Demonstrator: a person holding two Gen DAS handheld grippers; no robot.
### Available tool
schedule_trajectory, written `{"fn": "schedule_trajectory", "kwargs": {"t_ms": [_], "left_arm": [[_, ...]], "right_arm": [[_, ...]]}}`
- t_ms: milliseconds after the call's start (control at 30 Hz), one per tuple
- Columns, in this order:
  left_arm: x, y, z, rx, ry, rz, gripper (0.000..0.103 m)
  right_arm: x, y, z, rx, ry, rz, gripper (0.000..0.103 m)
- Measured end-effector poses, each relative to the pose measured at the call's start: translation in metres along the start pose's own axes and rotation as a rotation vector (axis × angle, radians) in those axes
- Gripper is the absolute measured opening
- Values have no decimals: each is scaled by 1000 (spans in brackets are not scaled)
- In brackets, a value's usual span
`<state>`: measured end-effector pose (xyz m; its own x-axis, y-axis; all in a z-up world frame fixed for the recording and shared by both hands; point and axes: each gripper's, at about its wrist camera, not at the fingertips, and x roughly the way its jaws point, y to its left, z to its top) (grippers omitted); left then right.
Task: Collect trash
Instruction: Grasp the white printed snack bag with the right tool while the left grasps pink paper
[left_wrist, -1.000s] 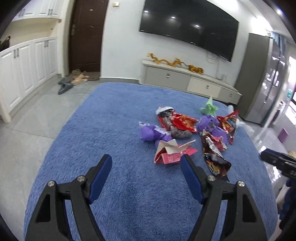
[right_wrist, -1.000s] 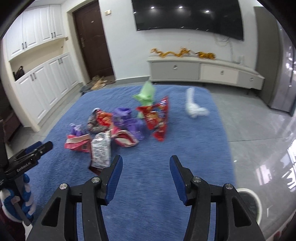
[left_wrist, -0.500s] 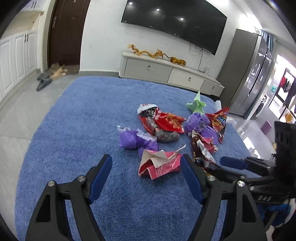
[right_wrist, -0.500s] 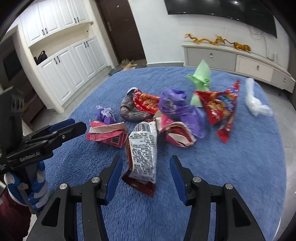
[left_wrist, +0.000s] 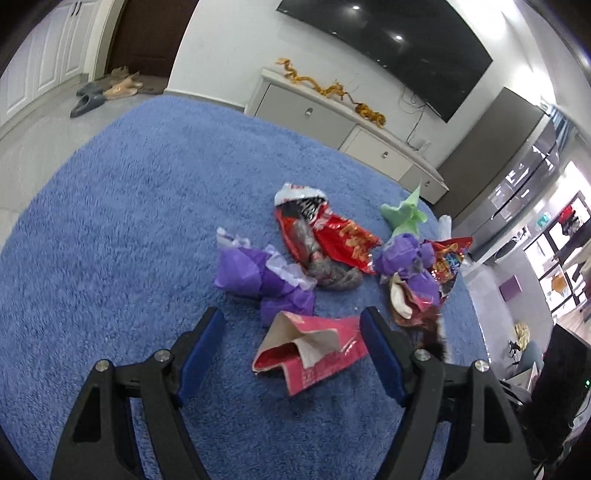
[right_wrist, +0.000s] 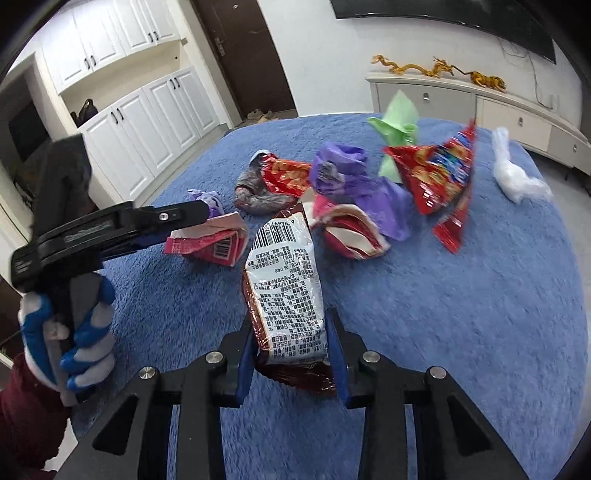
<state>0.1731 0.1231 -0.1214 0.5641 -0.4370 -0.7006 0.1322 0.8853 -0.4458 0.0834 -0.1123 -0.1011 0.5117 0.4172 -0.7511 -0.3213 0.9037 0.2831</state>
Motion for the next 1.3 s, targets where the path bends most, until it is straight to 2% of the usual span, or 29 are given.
{"fn": "schedule_trajectory", "kwargs": {"t_ms": [233, 500, 667, 733, 800, 867, 1067, 1233, 1267, 1300], "left_arm": [[-2, -22, -22, 89, -1, 31, 71], [0, -30, -29, 123, 9, 15, 38], [2, -28, -26, 102, 10, 8, 38], [1, -25, -23, 77, 14, -26, 40], [0, -22, -21, 52, 9, -41, 61], [-3, -20, -19, 30, -8, -63, 64], [10, -18, -9, 1, 8, -54, 64], [16, -28, -7, 29, -3, -9, 63], [16, -30, -9, 35, -8, 1, 57], [15, -31, -11, 37, -11, 5, 44]], "right_arm": [[-29, -16, -16, 41, -43, -21, 32], [-58, -29, -32, 83, -77, -53, 32], [-72, -35, -36, 106, -90, -74, 32], [-74, -35, -38, 112, -92, -81, 32], [-77, -36, -40, 115, -92, -87, 32], [-77, -35, -40, 119, -91, -91, 32], [-72, -41, -38, 133, -88, -93, 32], [-69, -42, -36, 127, -84, -100, 32], [-69, -43, -35, 128, -84, -100, 32], [-69, -44, -35, 128, -85, -101, 32]]}}
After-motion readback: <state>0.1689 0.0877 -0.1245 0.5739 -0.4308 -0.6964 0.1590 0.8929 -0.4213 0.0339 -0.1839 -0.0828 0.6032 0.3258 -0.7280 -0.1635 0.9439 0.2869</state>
